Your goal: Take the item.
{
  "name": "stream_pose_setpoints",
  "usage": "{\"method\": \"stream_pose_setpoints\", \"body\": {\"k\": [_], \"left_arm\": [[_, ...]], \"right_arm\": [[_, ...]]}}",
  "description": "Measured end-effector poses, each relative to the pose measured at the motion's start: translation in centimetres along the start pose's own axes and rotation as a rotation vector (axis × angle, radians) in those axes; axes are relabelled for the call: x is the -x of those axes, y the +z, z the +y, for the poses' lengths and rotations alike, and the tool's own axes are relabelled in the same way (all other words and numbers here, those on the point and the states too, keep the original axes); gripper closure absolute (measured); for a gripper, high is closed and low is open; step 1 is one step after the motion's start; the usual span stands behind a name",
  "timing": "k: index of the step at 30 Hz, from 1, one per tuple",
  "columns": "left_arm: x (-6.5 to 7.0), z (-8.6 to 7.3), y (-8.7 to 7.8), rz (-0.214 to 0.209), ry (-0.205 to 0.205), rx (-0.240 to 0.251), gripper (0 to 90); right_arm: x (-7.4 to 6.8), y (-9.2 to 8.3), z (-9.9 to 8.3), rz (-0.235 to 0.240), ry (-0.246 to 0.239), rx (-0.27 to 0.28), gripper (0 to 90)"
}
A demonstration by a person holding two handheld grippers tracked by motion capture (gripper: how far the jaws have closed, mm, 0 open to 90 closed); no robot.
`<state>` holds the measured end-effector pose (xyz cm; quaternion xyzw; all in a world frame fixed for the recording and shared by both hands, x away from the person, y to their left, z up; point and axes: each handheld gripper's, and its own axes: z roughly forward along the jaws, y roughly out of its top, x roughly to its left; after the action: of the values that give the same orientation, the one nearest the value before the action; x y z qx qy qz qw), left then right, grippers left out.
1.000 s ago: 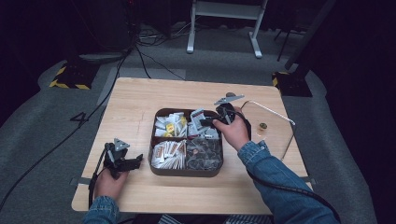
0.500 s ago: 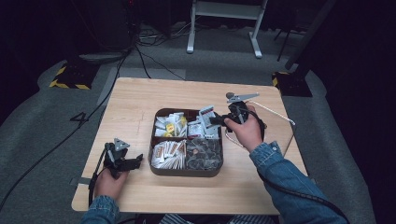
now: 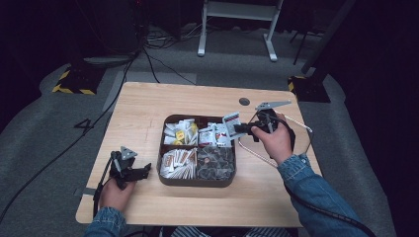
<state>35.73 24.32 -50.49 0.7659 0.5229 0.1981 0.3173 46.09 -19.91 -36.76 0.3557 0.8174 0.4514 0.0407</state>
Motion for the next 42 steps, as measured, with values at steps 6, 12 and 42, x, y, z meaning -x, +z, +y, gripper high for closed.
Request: {"method": "stream_pose_setpoints", "body": {"k": [6, 12, 42], "left_arm": [[0.0, -0.1, -0.1, -0.007, 0.009, 0.001, 17.8], [-0.1, -0.2, -0.2, -0.016, 0.015, 0.000, 17.9], [-0.2, -0.3, -0.2, -0.019, 0.019, 0.000, 17.8]], "right_arm": [[0.5, -1.6, -0.8, -0.007, 0.015, 0.011, 87.0], [0.9, -2.8, -1.7, -0.012, 0.034, 0.022, 87.0], [1.7, -5.3, -10.4, -0.027, 0.146, 0.001, 86.9]]}}
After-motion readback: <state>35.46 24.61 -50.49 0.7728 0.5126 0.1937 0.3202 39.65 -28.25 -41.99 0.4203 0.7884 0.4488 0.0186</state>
